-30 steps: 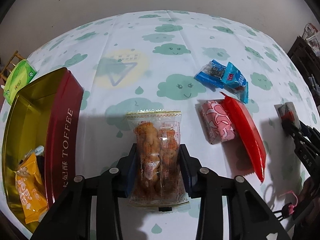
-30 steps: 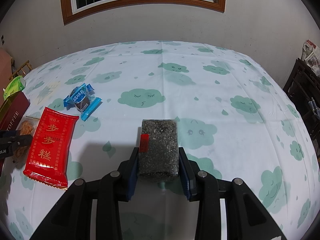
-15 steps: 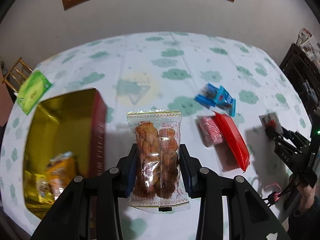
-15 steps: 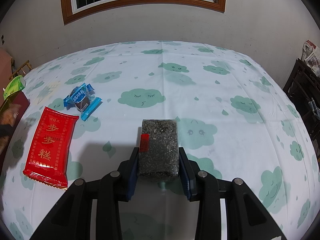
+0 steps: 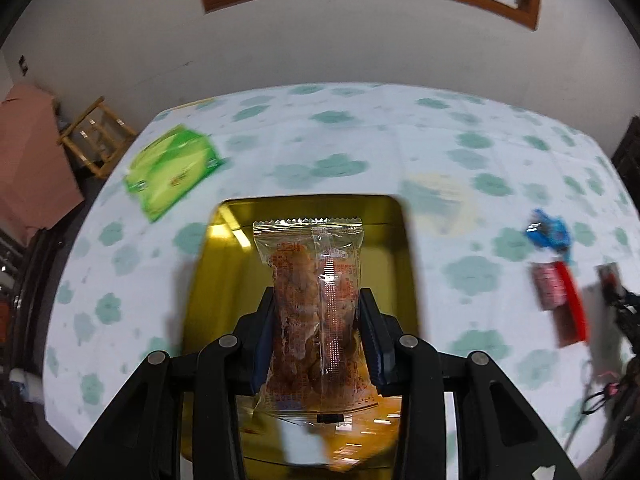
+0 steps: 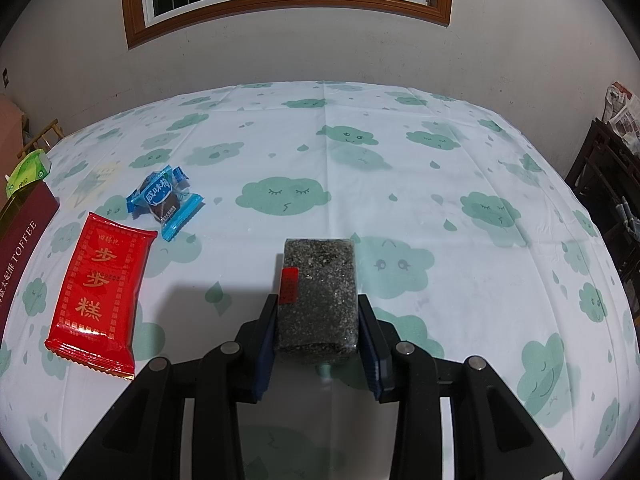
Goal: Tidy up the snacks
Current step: 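Carry the cracker bag into the tin and open the left tool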
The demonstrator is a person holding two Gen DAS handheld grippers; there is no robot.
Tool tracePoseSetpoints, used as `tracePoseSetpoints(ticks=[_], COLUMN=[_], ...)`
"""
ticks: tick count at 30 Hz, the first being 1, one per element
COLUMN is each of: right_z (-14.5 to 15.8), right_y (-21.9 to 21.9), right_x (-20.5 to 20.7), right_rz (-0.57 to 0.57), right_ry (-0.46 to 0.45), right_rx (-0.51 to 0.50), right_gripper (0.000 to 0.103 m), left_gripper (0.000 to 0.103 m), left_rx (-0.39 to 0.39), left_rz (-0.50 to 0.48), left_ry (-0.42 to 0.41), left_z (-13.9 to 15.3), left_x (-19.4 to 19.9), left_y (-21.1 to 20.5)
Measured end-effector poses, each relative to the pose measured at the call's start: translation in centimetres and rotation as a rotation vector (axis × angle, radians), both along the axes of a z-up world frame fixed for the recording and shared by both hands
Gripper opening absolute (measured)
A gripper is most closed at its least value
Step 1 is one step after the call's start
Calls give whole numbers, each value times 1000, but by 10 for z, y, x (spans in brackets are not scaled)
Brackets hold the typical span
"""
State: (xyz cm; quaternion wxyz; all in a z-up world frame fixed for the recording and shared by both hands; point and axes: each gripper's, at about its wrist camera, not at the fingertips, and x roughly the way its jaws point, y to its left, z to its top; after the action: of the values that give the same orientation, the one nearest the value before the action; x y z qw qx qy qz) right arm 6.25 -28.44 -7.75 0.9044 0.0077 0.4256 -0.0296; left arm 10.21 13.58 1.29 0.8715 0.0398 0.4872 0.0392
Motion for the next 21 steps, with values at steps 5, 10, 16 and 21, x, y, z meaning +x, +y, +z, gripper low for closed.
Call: tracePoseSetpoints(ticks=[5,10,16,21], right_z=[0,0,0,0], right_y=[0,0,0,0], right_x=[0,0,0,0], right_rz=[0,0,0,-1], right_ry=[0,0,0,0], right_rx=[0,-1,-1,-2], right_gripper=[37,37,37,37], left_gripper=[35,35,35,35], left_rx=[11,11,42,65], left_rz=[7,9,2,12], left_ry=[47,98,123,144], left_z=[-19,-43,-57,-64], left_x=[9,20,29,34], left_y=[29,43,49,56])
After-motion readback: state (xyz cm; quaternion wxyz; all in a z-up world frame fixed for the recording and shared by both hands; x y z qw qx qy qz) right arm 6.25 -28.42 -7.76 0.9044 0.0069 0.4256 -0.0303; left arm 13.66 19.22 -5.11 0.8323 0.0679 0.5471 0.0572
